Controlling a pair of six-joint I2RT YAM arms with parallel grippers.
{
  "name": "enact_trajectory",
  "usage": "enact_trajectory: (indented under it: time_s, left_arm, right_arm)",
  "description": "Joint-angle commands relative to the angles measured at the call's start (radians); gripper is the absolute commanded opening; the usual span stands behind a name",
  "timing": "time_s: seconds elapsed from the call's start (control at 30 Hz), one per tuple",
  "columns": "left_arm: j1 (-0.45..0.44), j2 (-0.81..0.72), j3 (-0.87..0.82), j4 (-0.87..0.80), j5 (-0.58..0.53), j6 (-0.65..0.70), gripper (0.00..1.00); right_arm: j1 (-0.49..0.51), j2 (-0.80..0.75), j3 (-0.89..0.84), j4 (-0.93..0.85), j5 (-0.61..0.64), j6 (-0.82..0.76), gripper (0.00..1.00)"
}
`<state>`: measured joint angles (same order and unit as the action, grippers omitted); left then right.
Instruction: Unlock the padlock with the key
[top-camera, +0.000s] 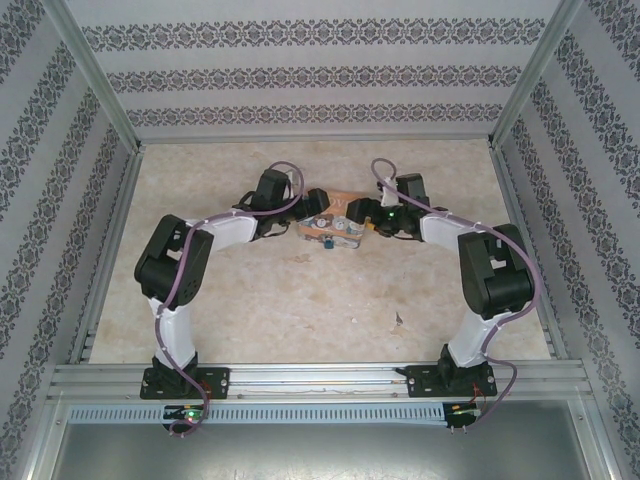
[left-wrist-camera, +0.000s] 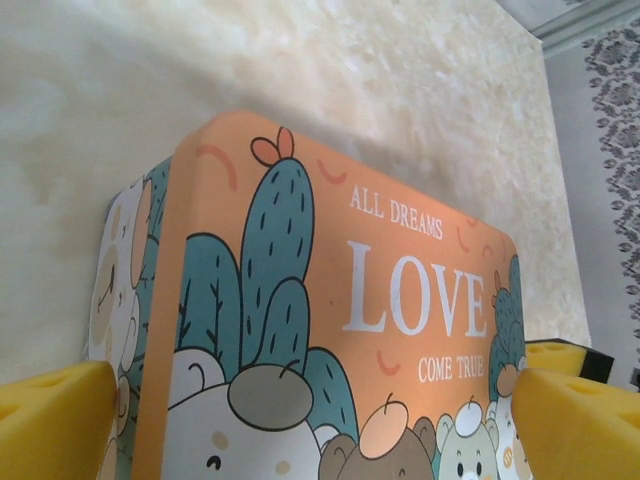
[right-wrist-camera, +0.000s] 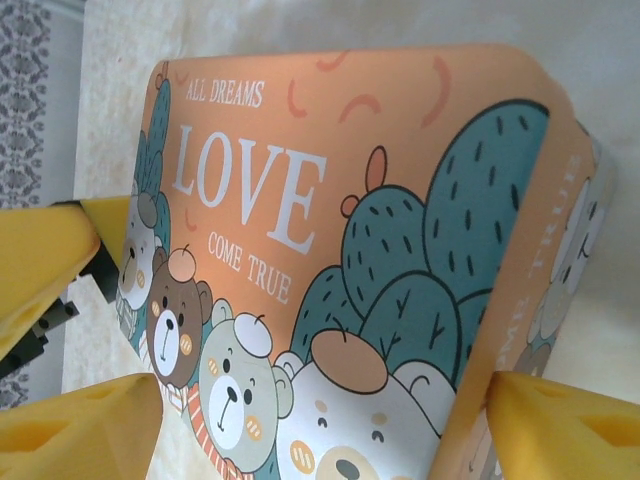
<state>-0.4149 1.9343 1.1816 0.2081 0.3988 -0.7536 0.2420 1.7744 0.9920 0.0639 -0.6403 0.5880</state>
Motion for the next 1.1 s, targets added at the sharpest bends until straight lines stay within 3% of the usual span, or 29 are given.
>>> enact_trajectory:
  time_s: [0.0,0.27,0.5,0.87,1.07]
  left_arm:
    - [-0.001,-0.072,-0.024,0.056,0.066,0.025,1.0]
    - [0.055,-0.105,-0.065,0.033,0.057,0.039,1.0]
    - [0.085,-0.079,-0.072,0.03,0.049,0.03,1.0]
    - [0.135,-0.084,-0.074,-0.003,0.008,0.069,1.0]
    - [0.17,-0.218,-0.144,-0.004,-0.046,0.111,1.0]
  right_arm:
    - [0.085,-0.023,-0.001,0.084,-0.037,0.038,0.82]
    - [0.173,-0.007,0.006,0.109,0.026,0.073,0.81]
    - [0.184,-0.009,-0.007,0.099,0.092,0.079,0.82]
    - [0.184,-0.059,-0.003,-0.023,0.229,0.027,0.89]
    - [0.183,-0.18,-0.019,-0.173,0.377,-0.051,0.91]
